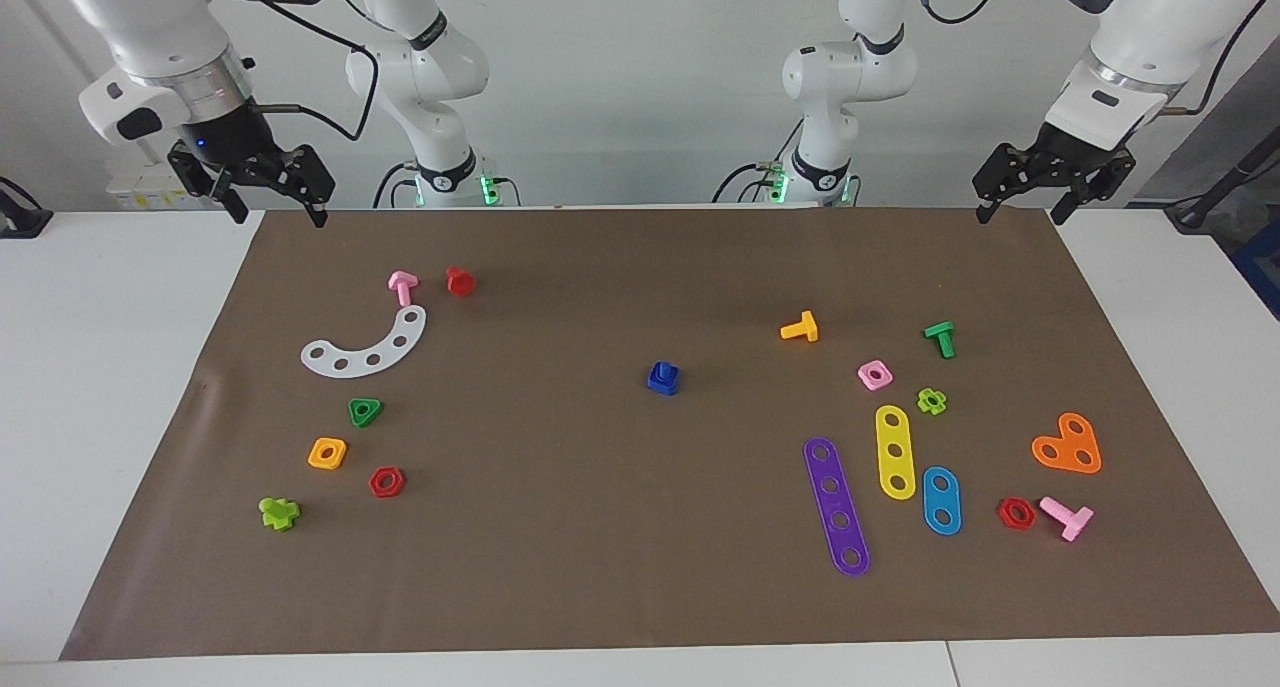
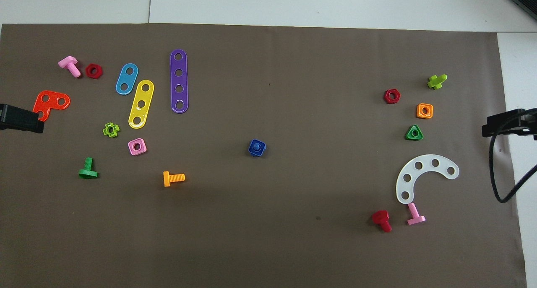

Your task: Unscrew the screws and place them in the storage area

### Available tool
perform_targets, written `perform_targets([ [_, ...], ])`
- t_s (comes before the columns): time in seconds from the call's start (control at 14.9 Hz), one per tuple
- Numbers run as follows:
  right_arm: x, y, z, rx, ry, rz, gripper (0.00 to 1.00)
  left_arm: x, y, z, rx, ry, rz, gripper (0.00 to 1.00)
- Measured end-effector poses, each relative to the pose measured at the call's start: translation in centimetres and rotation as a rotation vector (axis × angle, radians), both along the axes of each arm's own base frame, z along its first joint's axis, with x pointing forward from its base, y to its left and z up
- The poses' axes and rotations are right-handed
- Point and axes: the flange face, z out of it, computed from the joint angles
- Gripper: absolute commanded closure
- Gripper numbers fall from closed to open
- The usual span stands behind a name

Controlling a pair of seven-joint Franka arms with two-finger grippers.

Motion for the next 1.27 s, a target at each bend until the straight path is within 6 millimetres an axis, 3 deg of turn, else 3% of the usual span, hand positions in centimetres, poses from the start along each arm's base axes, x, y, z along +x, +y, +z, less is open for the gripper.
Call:
perform_targets([
  [0.27,0.0,0.0,0.0,0.0,0.0,0.0,0.0,0.4,-0.8,0.0,0.0,-0.031,-0.015,0.0],
  [0.4,0.0,0.0,0.0,0.0,0.0,0.0,0.0,0.5,-2.6,-0.4,-0.001,-0.041,-0.047,0.0],
  [0.74,0.0,0.0,0.0,0.0,0.0,0.0,0.0,0.1,-10.6,-2.2,-0.007,-0.062,-0.162,0.0],
  [1.27,0.0,0.0,0.0,0.0,0.0,0.0,0.0,-2.0,-22.0,-9.9,-0.021,-0.082,-0.271,0.0],
])
